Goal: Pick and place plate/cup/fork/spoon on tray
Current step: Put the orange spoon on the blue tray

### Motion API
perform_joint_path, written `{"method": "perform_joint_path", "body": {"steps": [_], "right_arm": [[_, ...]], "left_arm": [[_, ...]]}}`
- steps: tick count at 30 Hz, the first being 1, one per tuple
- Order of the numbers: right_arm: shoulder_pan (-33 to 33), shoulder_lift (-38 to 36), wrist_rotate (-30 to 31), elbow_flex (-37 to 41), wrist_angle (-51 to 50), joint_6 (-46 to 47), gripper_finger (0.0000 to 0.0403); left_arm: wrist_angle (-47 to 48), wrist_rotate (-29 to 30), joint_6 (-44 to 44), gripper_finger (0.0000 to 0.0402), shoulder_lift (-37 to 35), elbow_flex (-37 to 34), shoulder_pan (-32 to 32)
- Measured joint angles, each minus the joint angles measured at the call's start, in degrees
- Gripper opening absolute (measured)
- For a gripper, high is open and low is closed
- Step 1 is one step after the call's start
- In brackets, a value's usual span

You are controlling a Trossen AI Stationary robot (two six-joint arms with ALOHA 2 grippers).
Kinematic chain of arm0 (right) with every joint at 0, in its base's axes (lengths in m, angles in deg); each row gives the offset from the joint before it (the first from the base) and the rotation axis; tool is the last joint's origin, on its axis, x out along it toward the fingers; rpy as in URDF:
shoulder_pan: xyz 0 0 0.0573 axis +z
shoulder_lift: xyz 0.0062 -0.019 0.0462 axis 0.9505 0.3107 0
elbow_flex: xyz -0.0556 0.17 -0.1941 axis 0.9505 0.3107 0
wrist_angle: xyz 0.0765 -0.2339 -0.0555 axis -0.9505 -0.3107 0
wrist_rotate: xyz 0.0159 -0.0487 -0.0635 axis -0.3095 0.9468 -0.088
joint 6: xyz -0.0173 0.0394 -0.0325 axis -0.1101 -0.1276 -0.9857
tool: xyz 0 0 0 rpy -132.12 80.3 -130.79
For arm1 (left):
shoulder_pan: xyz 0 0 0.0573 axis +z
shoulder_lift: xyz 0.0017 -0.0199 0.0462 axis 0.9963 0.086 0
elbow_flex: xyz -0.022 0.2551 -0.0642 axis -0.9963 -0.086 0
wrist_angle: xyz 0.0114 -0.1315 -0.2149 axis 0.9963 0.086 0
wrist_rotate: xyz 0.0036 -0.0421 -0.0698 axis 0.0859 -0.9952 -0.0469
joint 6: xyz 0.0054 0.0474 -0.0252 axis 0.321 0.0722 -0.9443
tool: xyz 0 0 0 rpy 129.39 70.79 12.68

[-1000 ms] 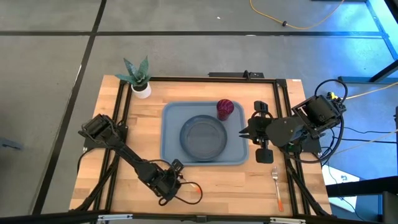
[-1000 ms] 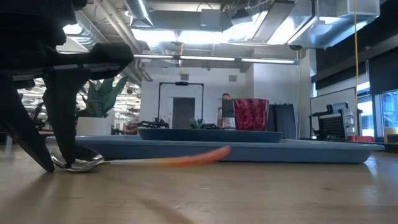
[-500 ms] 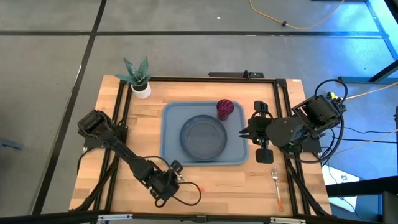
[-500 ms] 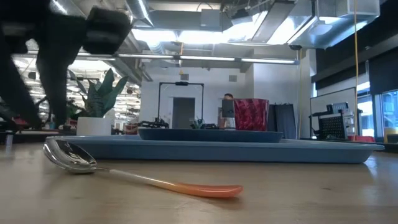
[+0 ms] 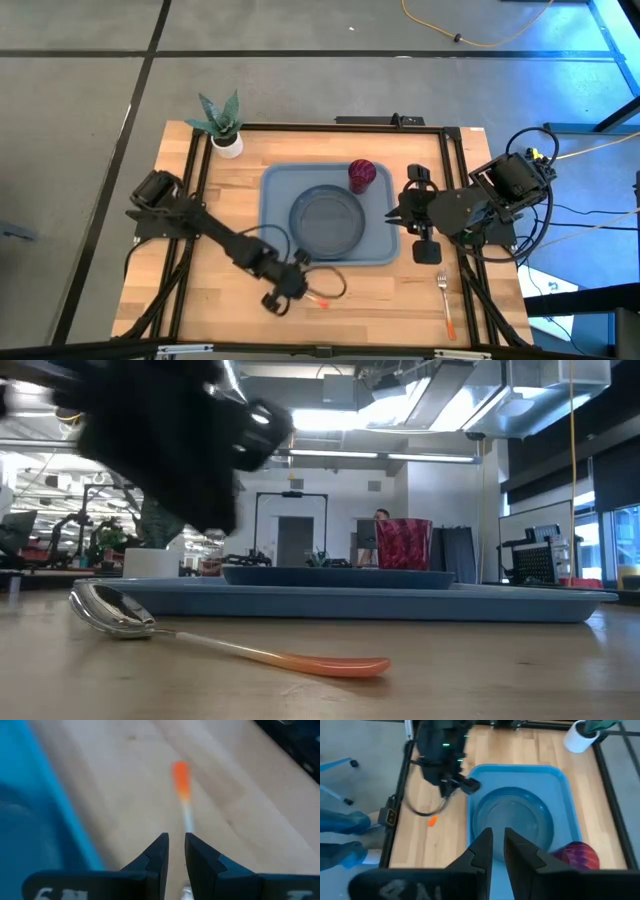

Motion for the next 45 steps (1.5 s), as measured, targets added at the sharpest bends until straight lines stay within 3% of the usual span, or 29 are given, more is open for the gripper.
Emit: {"method": "perform_joint_path", "body": {"steps": [6, 11, 21, 45], "right_arm": [[0.0, 0.0, -0.3, 0.0, 0.0, -0.3, 0.0049], [0.0, 0.0, -0.3, 0.0, 0.0, -1.6, 0.0049], [0.0, 0.0, -0.3, 0.0, 0.0, -3.1, 0.0049], [0.0, 0.0, -0.3, 0.0, 0.0, -3.1, 0.0049]], "left_arm": [[-0.6, -5.9, -4.3, 0.0057, 0.0, 0.0, 3.2], [-1.1, -11.5, -6.1, 0.0057, 0.0, 0.0, 1.7], [0.2, -5.5, -7.4, 0.0056, 1.6, 0.0, -0.7], [0.3, -5.7, -8.2, 0.0056, 6.1, 0.0, 0.4]]}}
